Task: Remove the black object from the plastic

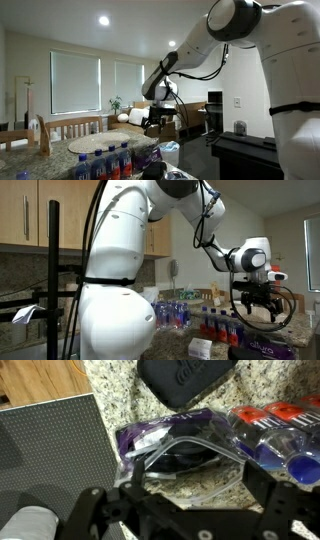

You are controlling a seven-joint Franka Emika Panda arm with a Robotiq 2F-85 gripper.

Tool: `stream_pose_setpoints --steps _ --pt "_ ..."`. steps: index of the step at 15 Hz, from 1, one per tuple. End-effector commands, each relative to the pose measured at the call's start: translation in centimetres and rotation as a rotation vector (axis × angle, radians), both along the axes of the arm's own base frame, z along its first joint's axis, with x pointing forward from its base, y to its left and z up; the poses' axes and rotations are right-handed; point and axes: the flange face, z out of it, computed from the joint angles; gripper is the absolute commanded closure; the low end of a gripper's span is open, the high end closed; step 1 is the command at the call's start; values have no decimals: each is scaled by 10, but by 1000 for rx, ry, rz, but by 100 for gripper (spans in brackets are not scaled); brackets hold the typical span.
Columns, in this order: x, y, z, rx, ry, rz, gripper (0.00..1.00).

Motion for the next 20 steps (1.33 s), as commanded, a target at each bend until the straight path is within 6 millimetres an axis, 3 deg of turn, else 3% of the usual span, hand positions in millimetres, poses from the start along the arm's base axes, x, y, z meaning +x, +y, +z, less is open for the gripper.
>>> stream_pose_setpoints --steps 1,7,9,14,20 --pt "25 -13 0 -10 54 72 0" --pt "48 -11 -28 20 172 211 0" --pt "50 -20 -26 3 164 196 0" --pt "60 -18 -21 -82 64 132 0" --pt "67 -6 -38 -69 81 157 0"
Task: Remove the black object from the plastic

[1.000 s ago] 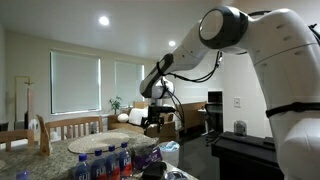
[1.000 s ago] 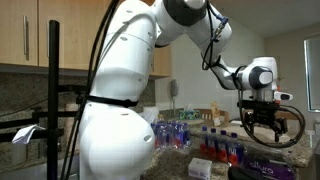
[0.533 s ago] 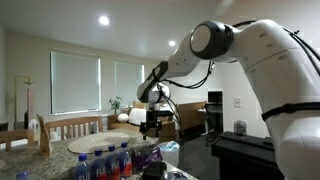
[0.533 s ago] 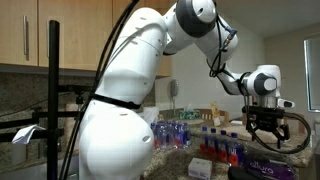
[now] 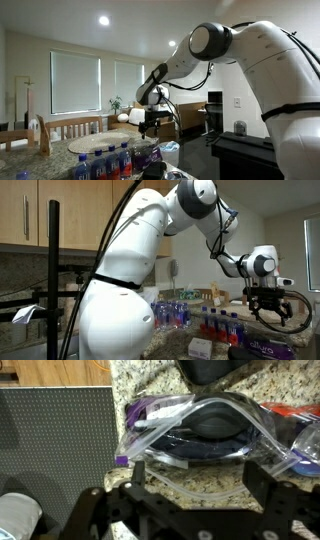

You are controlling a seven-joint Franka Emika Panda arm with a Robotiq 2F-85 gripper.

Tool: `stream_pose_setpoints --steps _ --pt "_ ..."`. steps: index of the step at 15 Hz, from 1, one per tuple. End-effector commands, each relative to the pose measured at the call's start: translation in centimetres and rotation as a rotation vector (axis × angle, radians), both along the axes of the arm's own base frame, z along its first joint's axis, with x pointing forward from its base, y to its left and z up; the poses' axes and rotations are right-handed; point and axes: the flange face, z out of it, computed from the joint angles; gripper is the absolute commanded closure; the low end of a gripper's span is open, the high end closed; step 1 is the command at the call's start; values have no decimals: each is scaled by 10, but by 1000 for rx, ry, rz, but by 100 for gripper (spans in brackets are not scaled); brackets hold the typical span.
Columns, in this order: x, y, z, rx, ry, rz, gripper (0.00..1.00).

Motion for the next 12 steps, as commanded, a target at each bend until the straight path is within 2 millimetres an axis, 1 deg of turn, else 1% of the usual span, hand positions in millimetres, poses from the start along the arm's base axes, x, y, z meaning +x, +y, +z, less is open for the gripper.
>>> stream_pose_setpoints --steps 1,8,12 --pt "5 10 -12 8 10 7 0" --pt "12 29 -35 12 39 31 0" --pt "16 30 -63 19 89 22 0"
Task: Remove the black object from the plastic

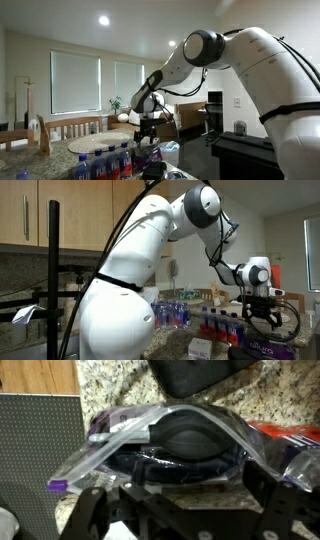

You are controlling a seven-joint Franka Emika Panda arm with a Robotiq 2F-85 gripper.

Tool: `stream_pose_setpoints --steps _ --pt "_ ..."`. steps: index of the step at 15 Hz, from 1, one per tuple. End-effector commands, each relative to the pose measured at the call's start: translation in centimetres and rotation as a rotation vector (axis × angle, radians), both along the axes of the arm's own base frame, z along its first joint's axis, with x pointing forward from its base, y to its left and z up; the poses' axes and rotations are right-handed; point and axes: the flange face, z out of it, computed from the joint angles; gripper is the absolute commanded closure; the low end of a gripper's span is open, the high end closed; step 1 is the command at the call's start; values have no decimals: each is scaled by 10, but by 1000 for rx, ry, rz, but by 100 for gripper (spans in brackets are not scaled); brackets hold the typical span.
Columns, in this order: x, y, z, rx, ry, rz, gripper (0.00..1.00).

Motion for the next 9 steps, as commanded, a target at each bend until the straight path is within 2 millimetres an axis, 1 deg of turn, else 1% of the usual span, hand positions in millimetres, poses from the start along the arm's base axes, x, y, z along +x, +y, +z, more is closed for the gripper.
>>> stream_pose_setpoints --steps 1,4,6,7,9 --pt "9 -2 -27 -2 46 -31 0" --pt "15 -4 -45 1 79 -49 0" --pt "20 -5 -47 3 84 -57 0" --pt "22 -4 -45 2 84 -60 20" --pt "26 -2 -41 -5 80 -55 33"
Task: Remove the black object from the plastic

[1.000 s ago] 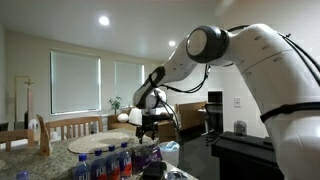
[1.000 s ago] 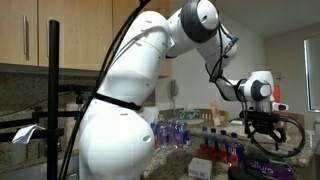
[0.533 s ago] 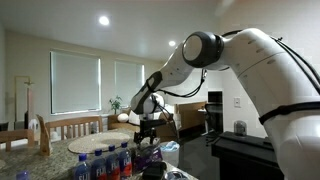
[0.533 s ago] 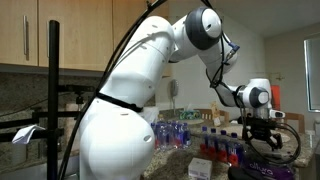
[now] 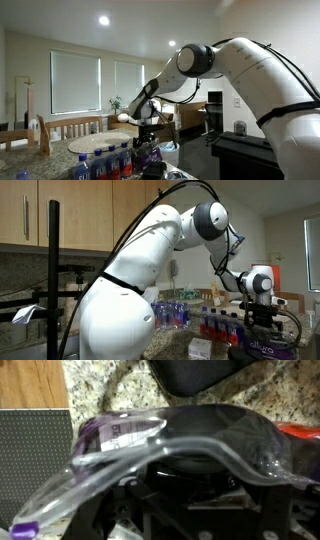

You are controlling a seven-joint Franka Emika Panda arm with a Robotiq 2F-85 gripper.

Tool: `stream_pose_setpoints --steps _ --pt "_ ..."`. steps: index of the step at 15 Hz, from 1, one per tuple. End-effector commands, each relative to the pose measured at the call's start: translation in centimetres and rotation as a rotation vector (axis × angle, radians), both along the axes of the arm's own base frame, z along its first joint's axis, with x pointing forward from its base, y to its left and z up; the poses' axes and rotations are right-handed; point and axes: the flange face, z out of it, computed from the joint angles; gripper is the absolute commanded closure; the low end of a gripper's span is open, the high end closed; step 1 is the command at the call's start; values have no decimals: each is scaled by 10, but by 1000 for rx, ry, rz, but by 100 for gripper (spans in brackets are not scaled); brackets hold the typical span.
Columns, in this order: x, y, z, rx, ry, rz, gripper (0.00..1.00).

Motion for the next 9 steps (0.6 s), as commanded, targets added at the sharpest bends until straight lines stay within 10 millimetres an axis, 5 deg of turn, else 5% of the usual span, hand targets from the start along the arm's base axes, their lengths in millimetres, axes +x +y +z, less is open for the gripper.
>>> stream_pose_setpoints --steps 1,9 --pt "7 1 0 -9 18 -16 40" --pt "10 9 -4 11 41 10 89"
